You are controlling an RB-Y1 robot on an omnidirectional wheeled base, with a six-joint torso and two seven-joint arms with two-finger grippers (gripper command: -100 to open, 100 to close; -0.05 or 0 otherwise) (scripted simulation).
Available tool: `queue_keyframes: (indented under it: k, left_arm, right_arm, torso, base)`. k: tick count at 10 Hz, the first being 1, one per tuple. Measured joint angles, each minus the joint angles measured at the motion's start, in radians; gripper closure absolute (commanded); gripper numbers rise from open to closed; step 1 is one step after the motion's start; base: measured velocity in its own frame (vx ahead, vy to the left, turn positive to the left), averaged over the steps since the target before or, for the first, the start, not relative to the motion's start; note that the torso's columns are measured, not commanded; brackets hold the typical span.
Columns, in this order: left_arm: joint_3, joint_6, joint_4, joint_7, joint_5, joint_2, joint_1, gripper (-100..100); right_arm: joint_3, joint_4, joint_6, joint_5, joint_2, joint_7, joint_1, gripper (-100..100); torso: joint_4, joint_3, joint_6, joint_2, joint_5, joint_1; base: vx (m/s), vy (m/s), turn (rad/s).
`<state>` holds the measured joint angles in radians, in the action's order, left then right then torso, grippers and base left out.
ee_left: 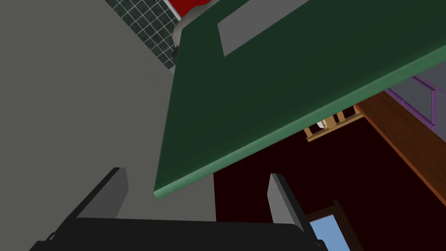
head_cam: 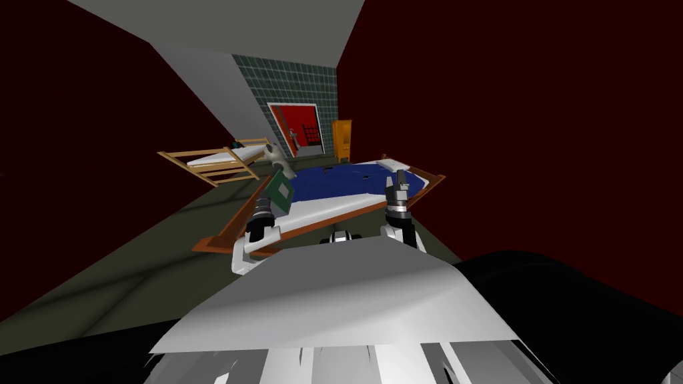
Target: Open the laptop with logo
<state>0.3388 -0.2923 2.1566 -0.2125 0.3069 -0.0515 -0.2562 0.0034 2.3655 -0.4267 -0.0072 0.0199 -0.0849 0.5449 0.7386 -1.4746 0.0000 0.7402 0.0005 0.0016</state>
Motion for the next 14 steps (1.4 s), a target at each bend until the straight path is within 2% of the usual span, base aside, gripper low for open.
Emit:
queue_keyframes:
  k: [3,5,6,7,8,14]
  left_arm:
    - [0.009,-0.027,0.001,-0.007,0.006,0.081,0.006,-100]
    - [0.01,-0.042,0.014,-0.009,0.005,0.08,0.008,-100]
    - [0.011,-0.046,0.017,-0.009,0.005,0.08,0.008,100]
    - [0.011,-0.046,0.016,-0.01,0.006,0.079,0.008,100]
    - [0.011,-0.062,0.024,0.002,-0.012,0.075,0.011,100]
    - [0.013,-0.19,0.062,0.128,-0.129,0.071,0.04,100]
  right_arm:
    - [0.0,0.0,0.0,0.0,0.0,0.0,0.0,0]
    - [0.0,0.0,0.0,0.0,0.0,0.0,0.0,0]
    - [0.0,0.0,0.0,0.0,0.0,0.0,0.0,0]
    - [0.0,0.0,0.0,0.0,0.0,0.0,0.0,0]
    - [0.0,0.0,0.0,0.0,0.0,0.0,0.0,0]
    - [0.0,0.0,0.0,0.0,0.0,0.0,0.0,0]
  torso:
    - [0.0,-0.001,0.0,-0.002,-0.001,-0.001]
    - [-0.001,-0.003,0.0,-0.005,0.0,0.002]
    - [-0.001,-0.002,0.0,-0.003,0.0,0.0]
    - [0.0,0.0,0.0,0.0,-0.001,-0.003]
    - [0.001,0.001,-0.001,0.001,0.002,0.001]
    - [-0.002,-0.002,-0.001,-0.003,0.001,-0.001]
  base:
    - [0.024,-0.019,-0.005]
    - [0.072,0.046,-0.035]
    - [0.007,0.007,0.005]
    - [-0.004,0.063,0.052]
    - [-0.006,0.091,0.048]
    - [-0.013,0.078,0.042]
